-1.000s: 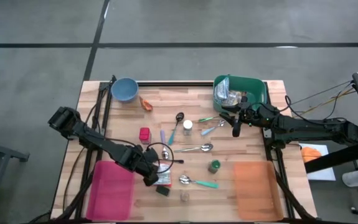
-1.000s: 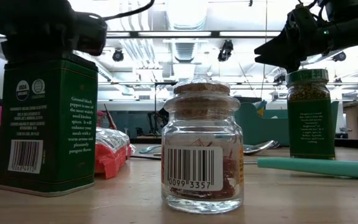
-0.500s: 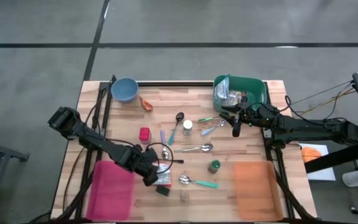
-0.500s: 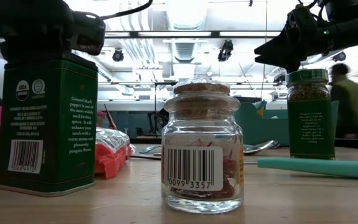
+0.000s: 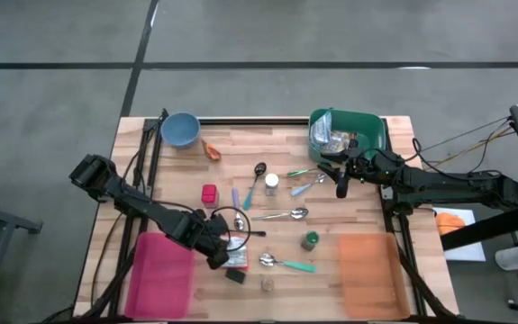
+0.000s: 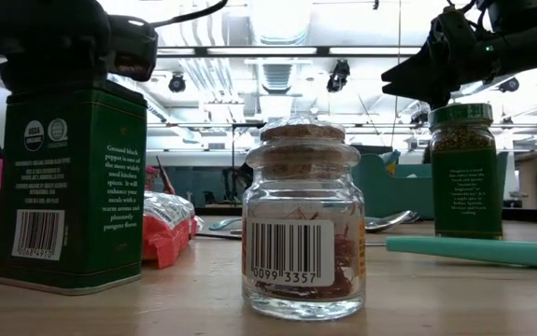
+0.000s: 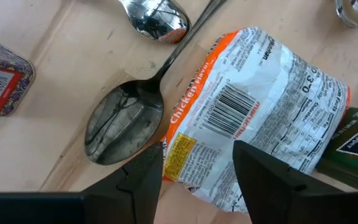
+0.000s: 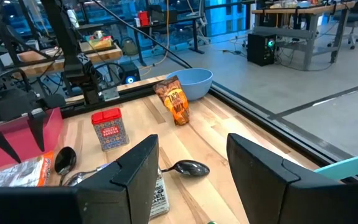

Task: Pick & Place Food Item
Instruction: Put the orange noodle pack into the green bin

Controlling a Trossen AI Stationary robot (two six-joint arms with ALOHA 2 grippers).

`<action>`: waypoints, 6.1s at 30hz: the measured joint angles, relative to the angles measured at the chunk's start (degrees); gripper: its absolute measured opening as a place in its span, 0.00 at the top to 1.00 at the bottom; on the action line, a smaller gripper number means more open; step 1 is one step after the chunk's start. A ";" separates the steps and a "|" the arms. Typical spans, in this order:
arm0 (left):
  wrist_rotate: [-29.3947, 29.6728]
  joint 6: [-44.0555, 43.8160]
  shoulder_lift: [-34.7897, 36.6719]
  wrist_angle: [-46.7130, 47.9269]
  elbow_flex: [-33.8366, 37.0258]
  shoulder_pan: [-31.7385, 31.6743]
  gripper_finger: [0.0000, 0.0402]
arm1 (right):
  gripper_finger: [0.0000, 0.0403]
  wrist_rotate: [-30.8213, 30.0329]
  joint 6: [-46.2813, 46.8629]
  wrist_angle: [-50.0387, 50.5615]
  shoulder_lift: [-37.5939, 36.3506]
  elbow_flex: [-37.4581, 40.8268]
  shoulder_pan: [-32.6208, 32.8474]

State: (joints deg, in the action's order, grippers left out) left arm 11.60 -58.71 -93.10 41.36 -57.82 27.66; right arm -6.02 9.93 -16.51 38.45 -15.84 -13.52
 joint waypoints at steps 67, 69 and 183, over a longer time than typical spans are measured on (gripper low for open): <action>0.60 -22.77 19.61 -15.36 19.79 0.59 0.28 | 0.54 0.00 -0.01 0.00 0.01 0.00 0.00; 0.20 -23.17 19.85 -16.90 21.63 0.57 0.28 | 0.54 0.00 0.05 0.00 -0.01 0.00 0.00; -15.67 -4.88 13.07 -45.43 33.00 -6.29 1.00 | 0.54 0.00 -0.01 0.00 0.01 0.00 -0.02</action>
State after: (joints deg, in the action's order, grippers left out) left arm -4.08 -63.59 -80.03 -4.07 -24.82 21.37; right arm -6.02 9.91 -16.51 38.46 -15.84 -13.54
